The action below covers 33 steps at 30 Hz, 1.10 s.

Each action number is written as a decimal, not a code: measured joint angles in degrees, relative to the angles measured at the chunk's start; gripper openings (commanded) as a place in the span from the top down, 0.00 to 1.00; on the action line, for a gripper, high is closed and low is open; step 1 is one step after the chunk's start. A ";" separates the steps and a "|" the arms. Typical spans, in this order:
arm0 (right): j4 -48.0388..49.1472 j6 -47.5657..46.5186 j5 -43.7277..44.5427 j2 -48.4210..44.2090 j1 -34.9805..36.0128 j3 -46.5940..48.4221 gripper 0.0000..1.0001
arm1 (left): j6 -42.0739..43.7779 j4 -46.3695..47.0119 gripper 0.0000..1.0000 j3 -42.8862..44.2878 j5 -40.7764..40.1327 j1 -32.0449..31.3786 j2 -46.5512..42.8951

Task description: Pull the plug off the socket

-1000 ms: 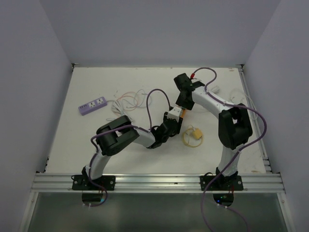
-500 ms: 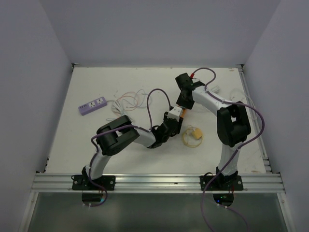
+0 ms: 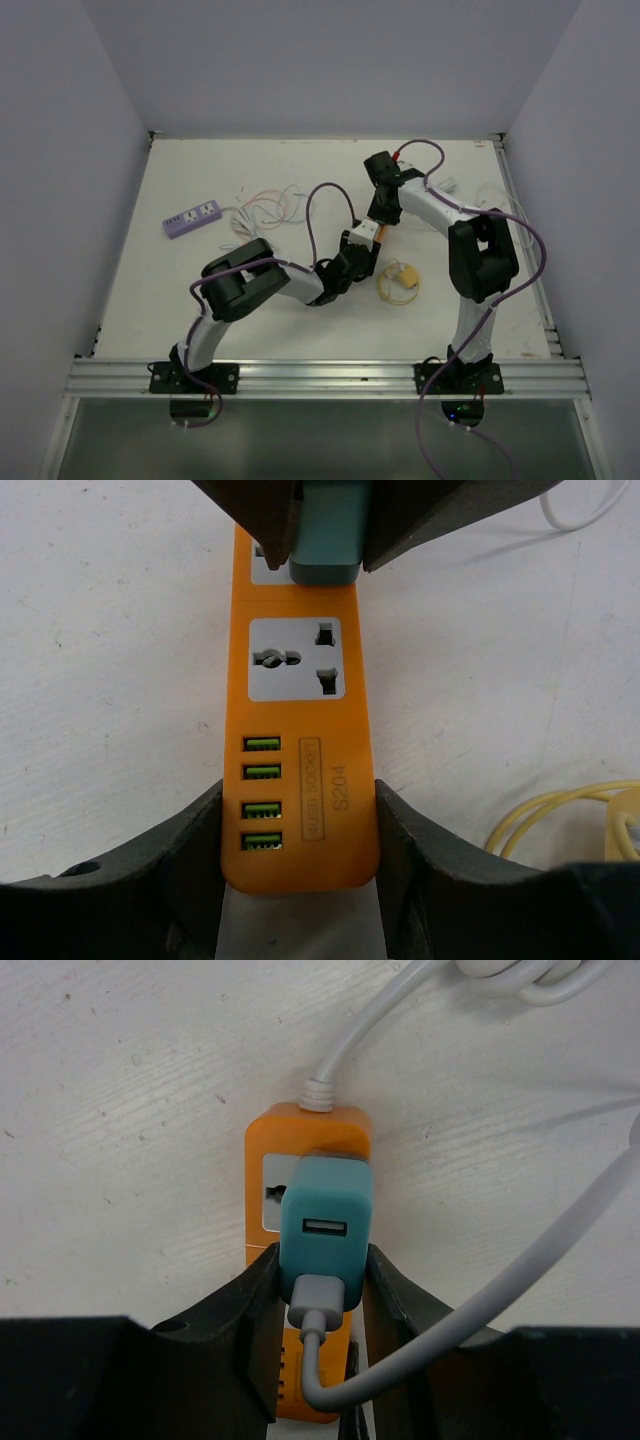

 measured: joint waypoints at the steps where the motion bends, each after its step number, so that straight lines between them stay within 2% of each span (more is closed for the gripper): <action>1: 0.02 -0.04 0.00 0.00 -0.02 0.00 1.00 | 0.00 -0.09 1.00 0.13 0.00 0.00 0.07; 26: -0.37 -1.57 0.17 -1.57 -1.60 1.16 1.00 | -0.26 -5.46 1.00 7.87 -0.20 0.22 3.61; 33: 2.93 -2.12 -0.07 -5.38 -1.60 -2.91 1.00 | -0.20 -5.81 1.00 8.59 0.70 0.37 3.89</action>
